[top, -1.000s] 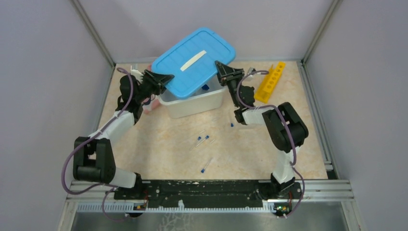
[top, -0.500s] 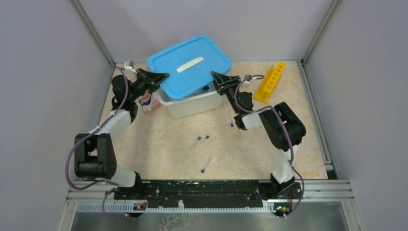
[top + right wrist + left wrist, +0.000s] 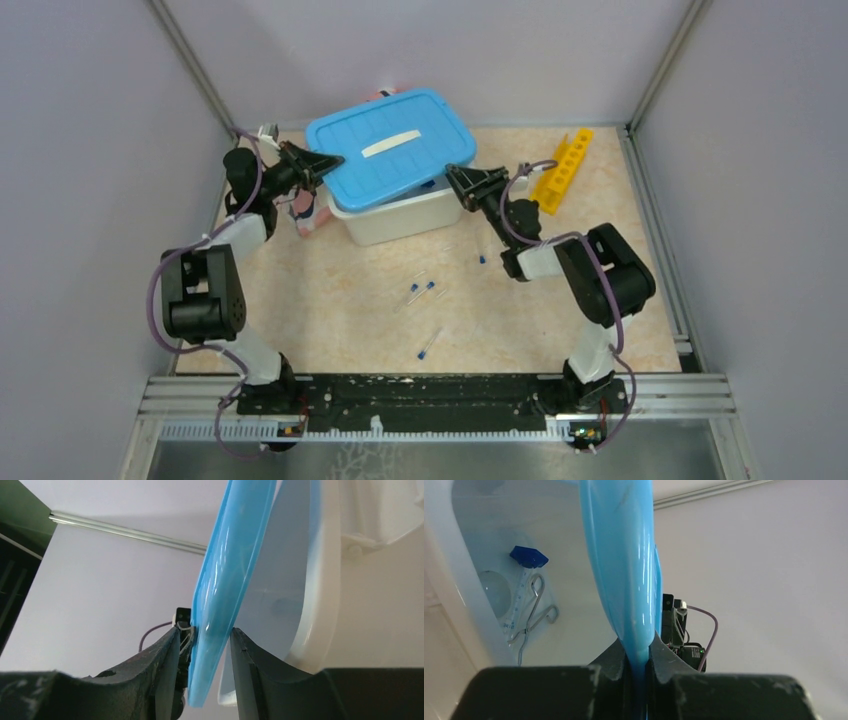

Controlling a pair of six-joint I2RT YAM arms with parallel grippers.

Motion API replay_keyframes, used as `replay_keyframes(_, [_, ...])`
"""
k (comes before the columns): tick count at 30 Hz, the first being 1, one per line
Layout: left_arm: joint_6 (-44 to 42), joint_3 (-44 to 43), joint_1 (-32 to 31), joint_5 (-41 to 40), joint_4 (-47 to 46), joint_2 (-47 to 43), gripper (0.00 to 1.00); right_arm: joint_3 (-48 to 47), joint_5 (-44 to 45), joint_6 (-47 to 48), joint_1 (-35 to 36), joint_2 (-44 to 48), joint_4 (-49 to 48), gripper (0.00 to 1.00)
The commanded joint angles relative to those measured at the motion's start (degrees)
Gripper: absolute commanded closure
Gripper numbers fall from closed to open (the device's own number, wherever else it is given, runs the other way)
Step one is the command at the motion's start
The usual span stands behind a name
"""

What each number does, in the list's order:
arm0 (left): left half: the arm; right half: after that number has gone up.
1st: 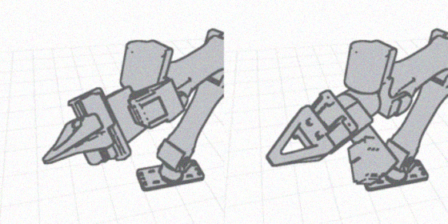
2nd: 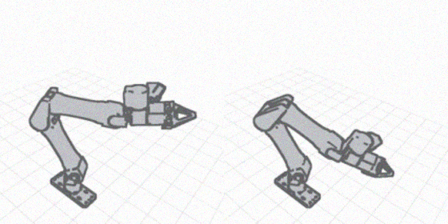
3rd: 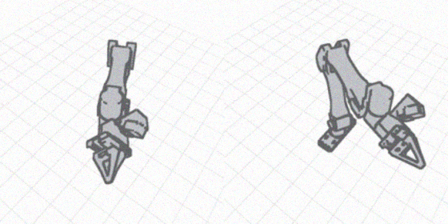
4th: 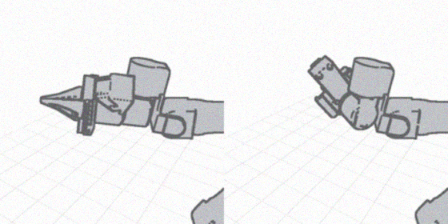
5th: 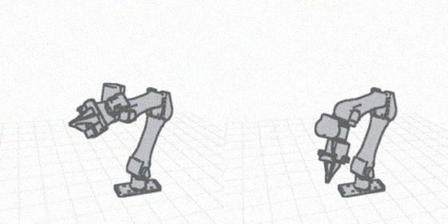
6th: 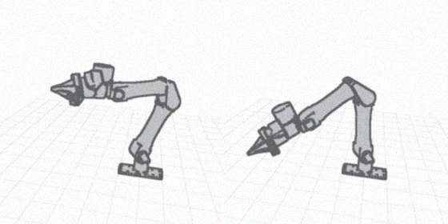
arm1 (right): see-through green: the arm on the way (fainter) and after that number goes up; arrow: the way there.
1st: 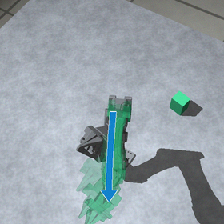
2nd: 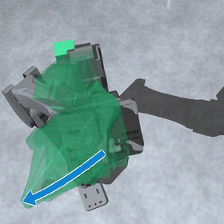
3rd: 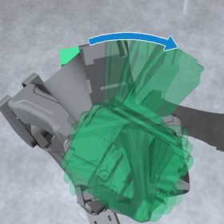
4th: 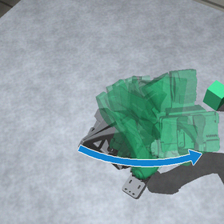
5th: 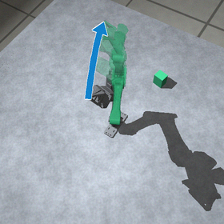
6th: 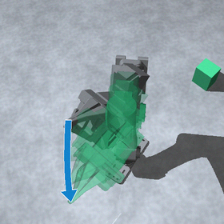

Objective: Organize the chemistry lab equipment
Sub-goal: Close the lid of the storage box.

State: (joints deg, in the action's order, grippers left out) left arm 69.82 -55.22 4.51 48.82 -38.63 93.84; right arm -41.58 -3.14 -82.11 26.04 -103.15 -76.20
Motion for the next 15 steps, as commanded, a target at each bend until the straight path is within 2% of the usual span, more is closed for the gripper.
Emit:
replay_keyframes(1, [-1.97, -3.79, 1.42, 3.91, -2.91, 2.08, 1.00, 1.31, -2.00, 2.62, -1.87, 5.62, -4.47, 0.58])
replay_keyframes(10, [-6.49, -6.58, 2.86, 4.59, 3.88, 1.68, 1.00, 5.72, -5.48, 5.63, -4.84, 10.29, -1.07, 0.56])
replay_keyframes(15, [-6.24, -7.04, 2.83, 5.29, 4.15, 1.97, 1.00, 6.18, -6.57, 9.13, -6.09, 13.41, 2.73, 0.56])
